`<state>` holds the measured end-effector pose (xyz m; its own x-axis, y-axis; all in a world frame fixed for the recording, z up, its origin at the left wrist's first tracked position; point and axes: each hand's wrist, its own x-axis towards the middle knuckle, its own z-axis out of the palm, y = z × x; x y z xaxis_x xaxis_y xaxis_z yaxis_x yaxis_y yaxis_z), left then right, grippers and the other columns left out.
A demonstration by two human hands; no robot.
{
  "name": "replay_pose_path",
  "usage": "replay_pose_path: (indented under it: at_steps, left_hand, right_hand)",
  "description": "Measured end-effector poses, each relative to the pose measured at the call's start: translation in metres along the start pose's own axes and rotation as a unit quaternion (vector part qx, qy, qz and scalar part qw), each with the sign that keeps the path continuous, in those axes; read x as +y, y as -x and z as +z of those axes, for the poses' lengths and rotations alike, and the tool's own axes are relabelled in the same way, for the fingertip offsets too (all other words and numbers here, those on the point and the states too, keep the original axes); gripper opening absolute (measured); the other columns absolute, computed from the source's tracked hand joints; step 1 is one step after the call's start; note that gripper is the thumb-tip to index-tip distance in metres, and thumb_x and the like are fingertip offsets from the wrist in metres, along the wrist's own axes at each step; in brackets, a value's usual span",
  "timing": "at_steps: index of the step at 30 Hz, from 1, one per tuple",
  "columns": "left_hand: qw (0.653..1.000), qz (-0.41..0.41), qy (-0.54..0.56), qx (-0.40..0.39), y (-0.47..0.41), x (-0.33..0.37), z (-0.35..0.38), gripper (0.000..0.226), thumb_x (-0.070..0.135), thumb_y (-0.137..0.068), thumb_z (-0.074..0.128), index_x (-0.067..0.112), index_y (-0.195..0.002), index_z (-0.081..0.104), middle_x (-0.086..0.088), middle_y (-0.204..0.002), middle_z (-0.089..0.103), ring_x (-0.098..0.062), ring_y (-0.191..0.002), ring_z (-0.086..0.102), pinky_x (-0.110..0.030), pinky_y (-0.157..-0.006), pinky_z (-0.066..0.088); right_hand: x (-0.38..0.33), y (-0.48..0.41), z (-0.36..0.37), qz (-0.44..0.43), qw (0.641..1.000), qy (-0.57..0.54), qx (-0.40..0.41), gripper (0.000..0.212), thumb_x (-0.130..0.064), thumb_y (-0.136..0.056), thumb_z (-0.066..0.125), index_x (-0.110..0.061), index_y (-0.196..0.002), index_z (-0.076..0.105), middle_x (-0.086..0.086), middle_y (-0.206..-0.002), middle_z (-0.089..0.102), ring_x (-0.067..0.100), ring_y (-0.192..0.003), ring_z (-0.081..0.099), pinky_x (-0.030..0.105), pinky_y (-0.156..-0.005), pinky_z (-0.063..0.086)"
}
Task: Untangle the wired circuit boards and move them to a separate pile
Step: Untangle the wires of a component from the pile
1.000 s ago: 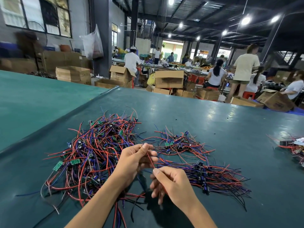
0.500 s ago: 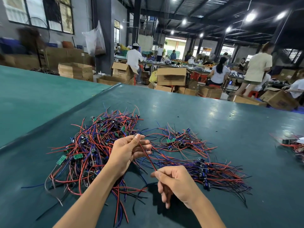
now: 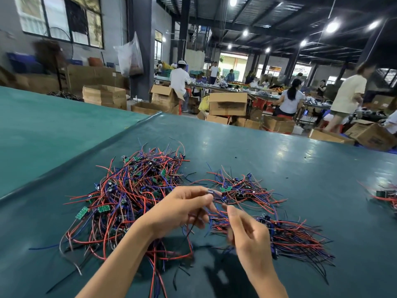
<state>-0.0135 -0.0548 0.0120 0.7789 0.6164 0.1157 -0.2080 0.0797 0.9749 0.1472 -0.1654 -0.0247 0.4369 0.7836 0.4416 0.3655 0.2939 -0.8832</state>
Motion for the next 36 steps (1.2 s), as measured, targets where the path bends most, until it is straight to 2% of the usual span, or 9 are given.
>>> replay_pose_path:
  at_steps: [3,6,8,10,16,21,27,32,36]
  left_hand:
    - [0.996,-0.018,-0.023,-0.089,0.003,0.009,0.008,0.019,0.022,-0.1,0.061,0.015,-0.113,0.073,-0.005,-0.094,0.068,-0.013,-0.066,0.061,-0.023,-0.056,0.051]
    - [0.996,-0.006,-0.014,-0.092,0.001,0.008,0.016,0.018,0.022,-0.101,0.058,0.015,-0.109,0.072,-0.006,-0.094,0.067,-0.013,-0.064,0.06,-0.021,-0.051,0.046]
    - [0.997,-0.005,-0.031,-0.076,0.0,0.005,0.019,0.019,0.024,-0.101,0.059,0.012,-0.11,0.07,-0.008,-0.094,0.068,-0.012,-0.064,0.06,-0.021,-0.05,0.045]
    - [0.997,-0.009,-0.047,-0.065,-0.001,0.003,0.02,0.016,0.025,-0.1,0.059,0.015,-0.107,0.07,-0.01,-0.094,0.07,-0.013,-0.063,0.061,-0.021,-0.05,0.044]
    - [0.987,-0.027,-0.157,-0.036,-0.001,-0.002,0.019,0.022,0.031,-0.102,0.058,0.009,-0.102,0.065,-0.011,-0.088,0.075,-0.011,-0.056,0.063,-0.02,-0.044,0.043]
    - [0.982,-0.055,-0.17,-0.053,-0.001,0.002,0.016,0.017,0.035,-0.1,0.061,0.023,-0.095,0.072,-0.005,-0.082,0.074,-0.007,-0.047,0.053,-0.017,-0.038,0.035]
    - [0.977,-0.095,-0.184,-0.057,-0.005,0.008,0.008,0.028,0.027,-0.1,0.062,0.003,-0.111,0.072,-0.006,-0.08,0.073,-0.006,-0.046,0.049,-0.018,-0.04,0.038]
    - [0.964,-0.125,-0.233,-0.029,-0.014,0.009,0.001,0.029,0.035,-0.097,0.065,0.009,-0.098,0.079,0.005,-0.061,0.059,-0.008,-0.046,0.042,-0.018,-0.041,0.035]
    - [0.955,-0.154,-0.252,0.004,-0.031,0.003,0.007,0.03,0.039,-0.095,0.069,0.01,-0.096,0.079,0.005,-0.067,0.064,-0.008,-0.048,0.044,-0.017,-0.042,0.031]
  right_hand:
    - [-0.003,-0.006,0.009,0.078,0.991,-0.104,-0.03,0.054,-0.065,-0.085,0.059,-0.017,-0.097,0.081,0.003,-0.05,0.038,0.01,-0.04,0.032,0.021,-0.039,0.022]
    - [-0.004,-0.009,0.007,0.179,0.961,-0.206,-0.032,0.07,-0.069,-0.071,0.071,-0.003,-0.095,0.074,0.006,-0.053,0.032,0.013,-0.042,0.026,0.021,-0.044,0.013]
    - [-0.007,-0.011,0.004,0.213,0.945,-0.248,-0.025,0.06,-0.063,-0.069,0.079,-0.008,-0.091,0.077,0.0,-0.054,0.031,0.012,-0.045,0.024,0.02,-0.046,0.015]
    - [-0.009,-0.012,0.002,0.222,0.937,-0.269,-0.033,0.041,-0.051,-0.071,0.081,-0.016,-0.092,0.079,-0.003,-0.054,0.031,0.011,-0.048,0.024,0.02,-0.048,0.016]
    - [-0.003,-0.013,0.002,0.226,0.919,-0.321,-0.034,0.039,-0.037,-0.075,0.076,-0.018,-0.11,0.077,-0.003,-0.057,0.045,0.014,-0.05,0.045,0.032,-0.071,0.031]
    - [-0.007,-0.019,-0.002,0.22,0.909,-0.351,-0.043,0.022,-0.025,-0.072,0.077,-0.013,-0.09,0.079,0.001,-0.068,0.058,0.01,-0.047,0.05,0.021,-0.037,0.034]
    - [-0.009,-0.029,-0.025,0.24,0.905,-0.35,0.023,0.016,-0.017,-0.079,0.072,-0.007,-0.088,0.081,0.007,-0.079,0.069,0.011,-0.059,0.06,0.019,-0.041,0.042]
    - [-0.004,-0.033,-0.065,0.244,0.922,-0.288,0.084,0.023,-0.017,-0.075,0.076,-0.002,-0.092,0.08,0.01,-0.081,0.072,0.012,-0.061,0.063,0.021,-0.042,0.043]
    - [-0.001,-0.03,-0.094,0.252,0.912,-0.278,0.166,0.013,-0.014,-0.077,0.078,-0.003,-0.084,0.079,0.006,-0.075,0.073,0.009,-0.057,0.065,0.019,-0.042,0.043]
